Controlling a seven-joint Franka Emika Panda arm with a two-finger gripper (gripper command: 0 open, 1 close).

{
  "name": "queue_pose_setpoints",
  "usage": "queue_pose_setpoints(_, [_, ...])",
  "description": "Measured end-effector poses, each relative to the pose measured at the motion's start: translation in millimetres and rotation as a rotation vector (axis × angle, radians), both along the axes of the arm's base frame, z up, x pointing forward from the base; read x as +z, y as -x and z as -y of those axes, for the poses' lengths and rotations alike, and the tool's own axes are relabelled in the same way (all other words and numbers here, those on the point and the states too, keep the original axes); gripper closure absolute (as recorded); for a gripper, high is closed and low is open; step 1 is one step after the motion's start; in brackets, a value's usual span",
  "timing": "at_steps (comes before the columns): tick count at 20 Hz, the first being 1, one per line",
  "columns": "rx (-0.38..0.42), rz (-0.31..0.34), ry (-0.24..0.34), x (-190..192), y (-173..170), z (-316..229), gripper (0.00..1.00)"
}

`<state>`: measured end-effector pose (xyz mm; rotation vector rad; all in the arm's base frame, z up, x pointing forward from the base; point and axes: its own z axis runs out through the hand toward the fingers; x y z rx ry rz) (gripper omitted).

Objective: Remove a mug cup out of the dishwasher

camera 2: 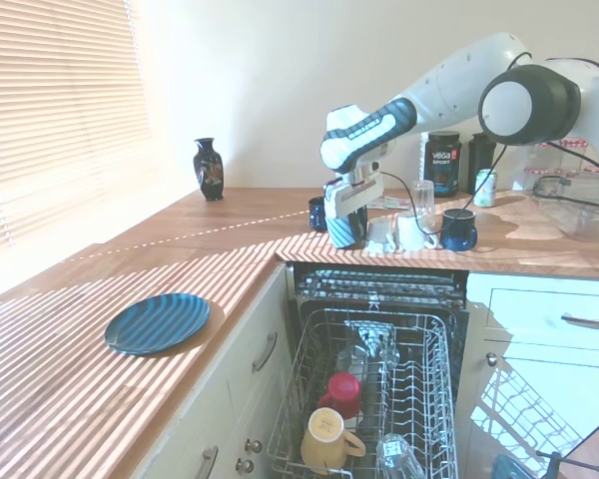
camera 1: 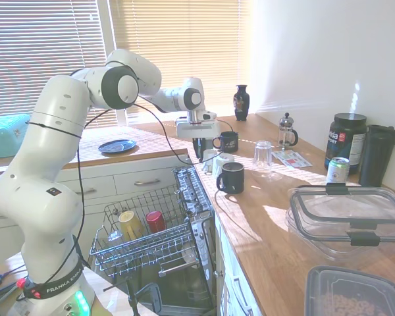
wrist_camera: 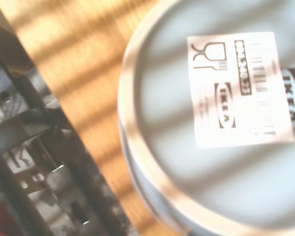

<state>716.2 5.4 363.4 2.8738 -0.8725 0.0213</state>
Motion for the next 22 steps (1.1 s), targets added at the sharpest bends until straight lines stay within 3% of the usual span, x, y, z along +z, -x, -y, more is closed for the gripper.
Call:
queue_pose_setpoints(1, [0.0, -0.006, 0.002, -2, -4, 2, 0.0])
queue_pose_setpoints(5, [-0.002, -0.034, -0.007, -11, -12, 7, 0.0])
queue_pose_setpoints(17, [-0.002, -0.003, -0.005, 5, -20, 7, 0.0])
queue_pose_setpoints(22, [-0.003, 0.076, -0.008, 64, -13, 8, 0.0])
